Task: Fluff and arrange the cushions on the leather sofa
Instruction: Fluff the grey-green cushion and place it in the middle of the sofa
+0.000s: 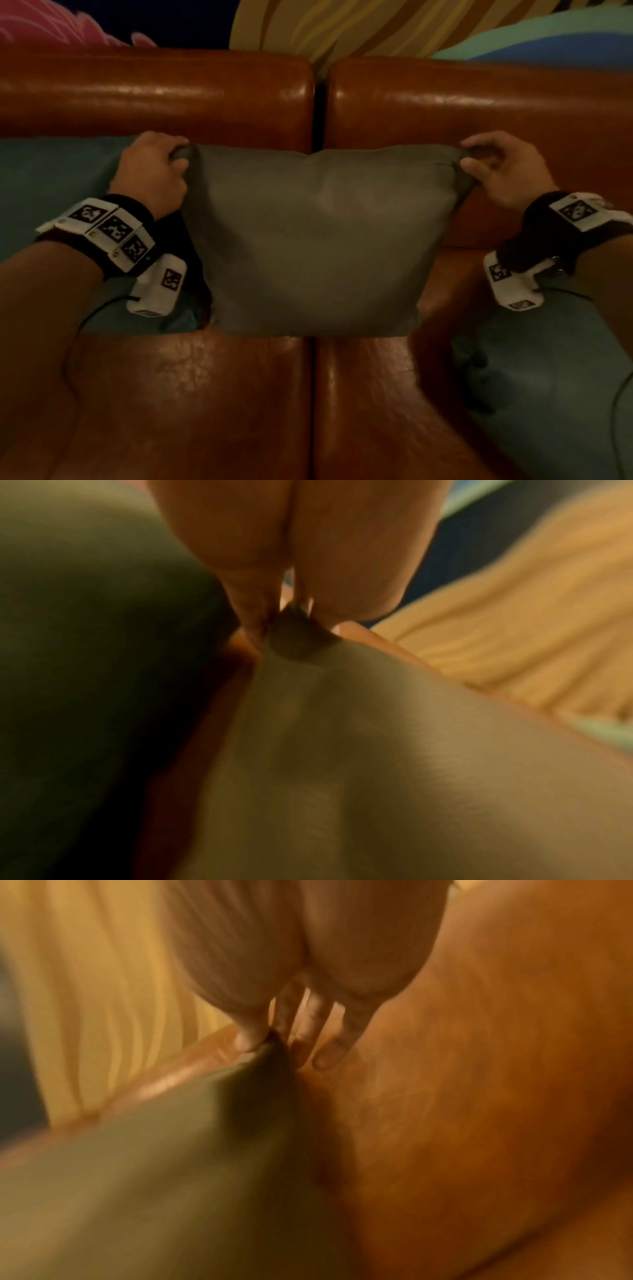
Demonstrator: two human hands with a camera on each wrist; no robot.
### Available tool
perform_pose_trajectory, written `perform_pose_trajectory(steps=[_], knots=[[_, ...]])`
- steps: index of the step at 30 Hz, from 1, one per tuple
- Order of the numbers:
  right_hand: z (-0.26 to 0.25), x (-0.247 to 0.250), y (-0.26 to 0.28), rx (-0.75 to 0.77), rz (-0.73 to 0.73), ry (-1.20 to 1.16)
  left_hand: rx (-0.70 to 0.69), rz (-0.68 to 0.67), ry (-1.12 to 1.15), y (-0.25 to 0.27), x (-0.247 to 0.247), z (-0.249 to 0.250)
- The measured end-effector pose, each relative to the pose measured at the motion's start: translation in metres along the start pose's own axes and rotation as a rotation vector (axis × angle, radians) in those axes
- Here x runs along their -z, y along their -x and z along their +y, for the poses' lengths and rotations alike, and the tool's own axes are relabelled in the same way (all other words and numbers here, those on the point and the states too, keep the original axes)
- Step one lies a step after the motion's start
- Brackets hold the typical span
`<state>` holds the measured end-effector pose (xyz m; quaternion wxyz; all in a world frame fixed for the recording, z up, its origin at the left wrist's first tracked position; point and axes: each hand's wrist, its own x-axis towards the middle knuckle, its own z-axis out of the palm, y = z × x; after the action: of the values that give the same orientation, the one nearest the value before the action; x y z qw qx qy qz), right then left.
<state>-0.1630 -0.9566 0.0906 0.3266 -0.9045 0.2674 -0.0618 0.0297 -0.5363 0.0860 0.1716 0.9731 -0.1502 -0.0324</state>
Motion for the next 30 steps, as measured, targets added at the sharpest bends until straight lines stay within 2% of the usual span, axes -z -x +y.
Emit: perform_pose_trajectory(steps=[2, 4, 8, 11, 13, 15, 16, 17, 19, 20, 21, 23, 26, 27, 28, 30], knots=[[-0.001, 0.009, -0.002, 0.029, -0.100, 0.130, -0.059, -0.044, -0.090, -0.004, 0.005, -0.003], [-0.001, 0.013, -0.003, 0.062, -0.116, 0.216, -0.123, -0.042, -0.152, -0.007, 0.011, -0.005], [-0.001, 0.009, 0.000, 0.030, -0.028, 0.168, -0.094, 0.061, -0.171, -0.008, 0.016, -0.004], [-0.005, 0.009, 0.004, -0.034, 0.022, 0.126, -0.021, 0.040, -0.146, -0.006, 0.018, 0.001], [-0.016, 0.015, 0.007, -0.047, 0.117, 0.115, -0.027, 0.088, -0.129, -0.002, 0.024, 0.014], [-0.044, 0.013, 0.011, 0.125, 0.191, 0.267, -0.194, 0.220, -0.130, 0.004, 0.030, 0.040], [-0.063, 0.003, 0.015, 0.260, 0.181, 0.352, -0.321, 0.251, -0.135, 0.006, 0.027, 0.059], [-0.083, -0.013, 0.018, 0.394, 0.131, 0.417, -0.457, 0.227, -0.138, 0.008, 0.020, 0.079], [-0.117, -0.056, 0.026, 0.571, -0.058, 0.533, -0.650, 0.033, -0.156, 0.012, -0.012, 0.115], [-0.124, -0.075, 0.030, 0.605, -0.159, 0.615, -0.668, -0.078, -0.198, 0.014, -0.028, 0.123], [-0.121, -0.086, 0.031, 0.597, -0.246, 0.700, -0.646, -0.164, -0.269, 0.014, -0.040, 0.120], [-0.092, -0.074, 0.028, 0.519, -0.309, 0.789, -0.552, -0.186, -0.382, 0.011, -0.041, 0.082], [-0.031, -0.021, 0.017, 0.337, -0.193, 0.837, -0.289, -0.089, -0.357, 0.001, -0.004, 0.003], [-0.021, -0.006, 0.015, 0.284, -0.149, 0.832, -0.235, -0.042, -0.351, -0.002, 0.007, -0.010], [-0.021, 0.001, 0.013, 0.258, -0.120, 0.809, -0.227, -0.009, -0.360, -0.002, 0.011, -0.008], [-0.050, -0.014, 0.013, 0.328, -0.105, 0.732, -0.347, 0.056, -0.371, -0.001, -0.001, 0.032]])
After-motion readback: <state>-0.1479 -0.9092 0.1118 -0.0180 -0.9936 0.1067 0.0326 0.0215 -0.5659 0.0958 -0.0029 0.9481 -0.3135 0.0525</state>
